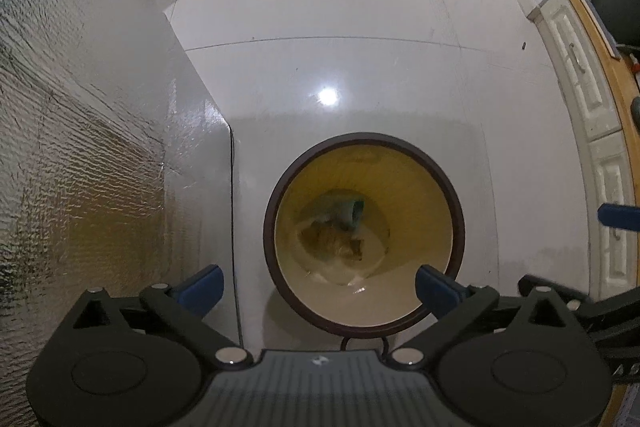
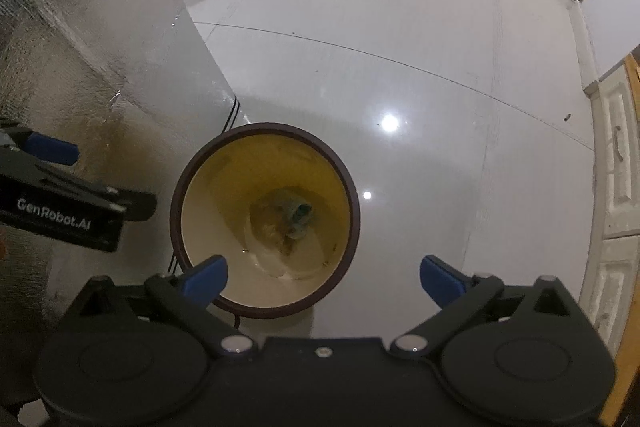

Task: Collect trash
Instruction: 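Open the right tool to drop the blue bag while the left tool drops the cardboard, then move both open tools back to the counter toward the red wrapper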

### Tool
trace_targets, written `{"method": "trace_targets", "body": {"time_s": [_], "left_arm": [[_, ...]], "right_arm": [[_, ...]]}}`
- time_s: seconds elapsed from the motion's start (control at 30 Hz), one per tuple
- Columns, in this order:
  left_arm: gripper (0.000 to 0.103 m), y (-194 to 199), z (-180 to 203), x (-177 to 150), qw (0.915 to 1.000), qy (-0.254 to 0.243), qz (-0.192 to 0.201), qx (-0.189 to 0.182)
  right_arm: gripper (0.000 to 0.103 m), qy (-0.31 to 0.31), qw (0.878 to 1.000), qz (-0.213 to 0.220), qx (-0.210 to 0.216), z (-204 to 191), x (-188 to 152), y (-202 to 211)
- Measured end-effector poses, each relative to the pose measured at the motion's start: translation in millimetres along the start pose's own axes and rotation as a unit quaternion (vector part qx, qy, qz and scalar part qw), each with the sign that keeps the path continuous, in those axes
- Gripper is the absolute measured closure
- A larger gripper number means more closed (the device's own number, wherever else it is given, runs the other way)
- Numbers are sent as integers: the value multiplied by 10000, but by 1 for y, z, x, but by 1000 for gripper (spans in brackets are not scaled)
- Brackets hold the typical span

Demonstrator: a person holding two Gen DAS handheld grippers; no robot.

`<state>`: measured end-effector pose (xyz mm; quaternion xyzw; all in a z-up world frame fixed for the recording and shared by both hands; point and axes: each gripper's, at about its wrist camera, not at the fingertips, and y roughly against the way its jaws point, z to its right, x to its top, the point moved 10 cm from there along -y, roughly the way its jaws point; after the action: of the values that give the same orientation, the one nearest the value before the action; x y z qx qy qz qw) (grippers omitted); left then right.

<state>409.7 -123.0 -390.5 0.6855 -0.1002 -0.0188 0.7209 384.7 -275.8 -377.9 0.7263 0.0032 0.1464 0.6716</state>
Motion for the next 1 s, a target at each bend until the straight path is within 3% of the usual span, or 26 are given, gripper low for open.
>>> {"method": "trace_targets", "body": {"time_s": [0.67, 1.0], "left_arm": [[0, 40, -3, -16, 9997, -147, 123, 149], [0, 81, 4, -14, 9979, -122, 631, 70]], "right_arm": [[0, -191, 9992, 333, -87, 9, -2, 35], [0, -362, 9966, 738, -106, 18, -7, 71]]}}
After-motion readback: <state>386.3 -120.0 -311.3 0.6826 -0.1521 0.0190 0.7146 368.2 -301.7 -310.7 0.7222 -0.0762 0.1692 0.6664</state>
